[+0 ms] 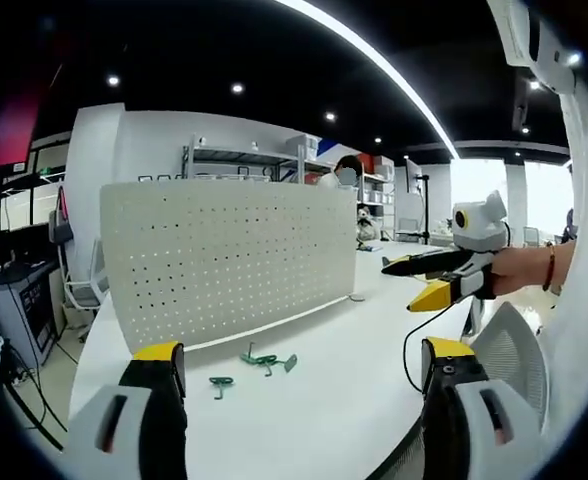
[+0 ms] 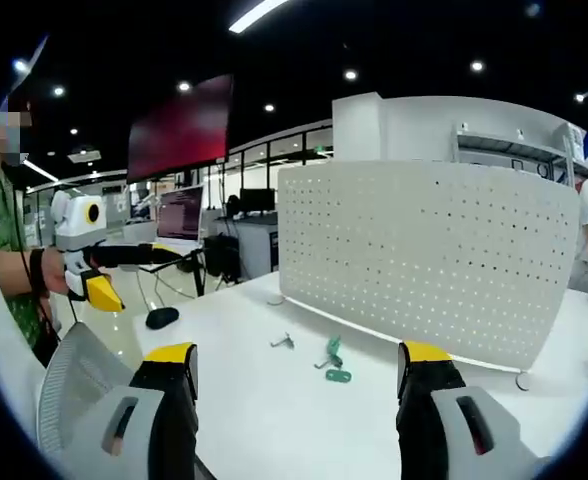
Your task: Insert the hook assembly into the mounting plate slot until the hook locks in place.
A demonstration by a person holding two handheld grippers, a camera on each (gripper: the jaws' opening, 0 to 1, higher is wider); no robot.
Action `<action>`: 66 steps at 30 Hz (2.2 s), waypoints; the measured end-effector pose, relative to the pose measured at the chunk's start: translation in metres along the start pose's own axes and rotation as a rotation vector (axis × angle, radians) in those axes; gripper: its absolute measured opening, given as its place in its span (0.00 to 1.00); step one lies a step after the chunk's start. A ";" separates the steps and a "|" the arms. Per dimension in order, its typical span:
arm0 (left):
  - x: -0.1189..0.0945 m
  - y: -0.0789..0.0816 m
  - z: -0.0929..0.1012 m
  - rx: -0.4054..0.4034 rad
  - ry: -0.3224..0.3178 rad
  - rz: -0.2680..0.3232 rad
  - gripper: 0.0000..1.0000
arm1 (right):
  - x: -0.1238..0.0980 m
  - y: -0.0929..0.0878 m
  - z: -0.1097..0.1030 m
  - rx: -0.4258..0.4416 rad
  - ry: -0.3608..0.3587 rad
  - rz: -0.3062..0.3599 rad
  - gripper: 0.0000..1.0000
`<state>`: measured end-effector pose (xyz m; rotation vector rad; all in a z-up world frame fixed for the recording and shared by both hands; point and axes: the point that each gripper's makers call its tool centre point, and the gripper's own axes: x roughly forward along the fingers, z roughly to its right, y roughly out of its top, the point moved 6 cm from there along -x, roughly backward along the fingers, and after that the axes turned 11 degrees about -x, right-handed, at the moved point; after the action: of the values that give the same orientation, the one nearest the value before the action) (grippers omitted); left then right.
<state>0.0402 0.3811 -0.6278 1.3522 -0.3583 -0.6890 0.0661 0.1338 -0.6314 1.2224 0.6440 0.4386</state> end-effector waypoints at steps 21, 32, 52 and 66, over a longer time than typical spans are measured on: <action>0.004 0.001 0.001 -0.018 -0.002 0.009 1.00 | 0.001 -0.003 0.002 -0.028 0.037 -0.025 0.83; 0.016 0.002 0.003 -0.016 -0.027 -0.006 1.00 | 0.006 -0.003 0.007 -0.031 0.030 -0.036 0.82; 0.029 -0.007 -0.001 -0.032 -0.058 -0.029 0.99 | 0.018 -0.009 0.007 -0.020 0.049 -0.055 0.78; 0.025 -0.007 -0.006 -0.034 -0.048 -0.026 0.99 | 0.031 -0.015 0.002 -0.020 0.084 -0.087 0.76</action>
<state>0.0609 0.3689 -0.6399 1.3120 -0.3665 -0.7468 0.0898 0.1475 -0.6525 1.1576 0.7597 0.4243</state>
